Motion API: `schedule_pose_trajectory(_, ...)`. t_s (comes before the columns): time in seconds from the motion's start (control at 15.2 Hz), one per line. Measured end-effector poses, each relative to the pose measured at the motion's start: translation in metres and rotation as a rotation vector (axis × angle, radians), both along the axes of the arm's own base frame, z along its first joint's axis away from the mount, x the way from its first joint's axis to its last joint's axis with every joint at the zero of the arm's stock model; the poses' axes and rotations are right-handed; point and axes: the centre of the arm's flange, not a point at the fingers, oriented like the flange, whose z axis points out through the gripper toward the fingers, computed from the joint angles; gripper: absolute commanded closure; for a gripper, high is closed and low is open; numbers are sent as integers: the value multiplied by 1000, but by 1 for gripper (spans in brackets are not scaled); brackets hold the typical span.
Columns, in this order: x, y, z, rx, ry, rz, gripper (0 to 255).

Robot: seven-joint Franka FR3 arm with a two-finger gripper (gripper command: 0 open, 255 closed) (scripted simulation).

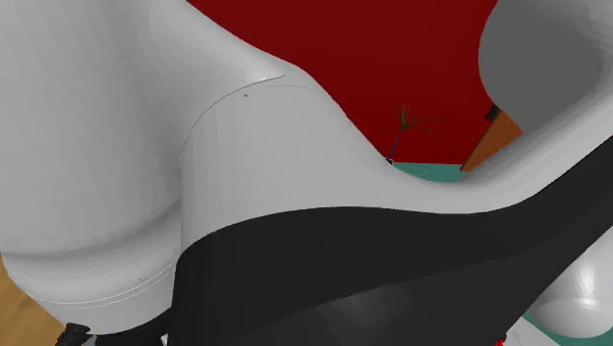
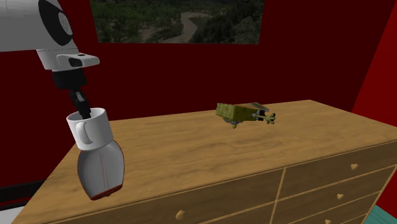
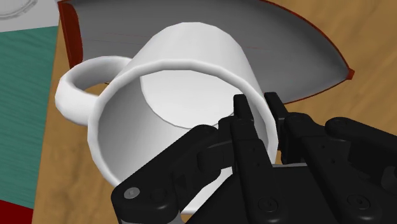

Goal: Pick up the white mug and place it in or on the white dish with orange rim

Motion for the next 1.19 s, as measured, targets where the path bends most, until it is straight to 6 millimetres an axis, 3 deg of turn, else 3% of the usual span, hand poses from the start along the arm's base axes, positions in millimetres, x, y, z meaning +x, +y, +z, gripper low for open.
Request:
schedule_pose_trajectory(0.66,0,0,-52,0,0,0,255)
schedule_pose_trajectory(1.06,-1,0,-55,0,0,0,255)
schedule_pose_trajectory(1.12,-1,0,-55,0,0,0,0)
schedule_pose_trajectory(1.19,-1,0,-55,1,0,0,0)
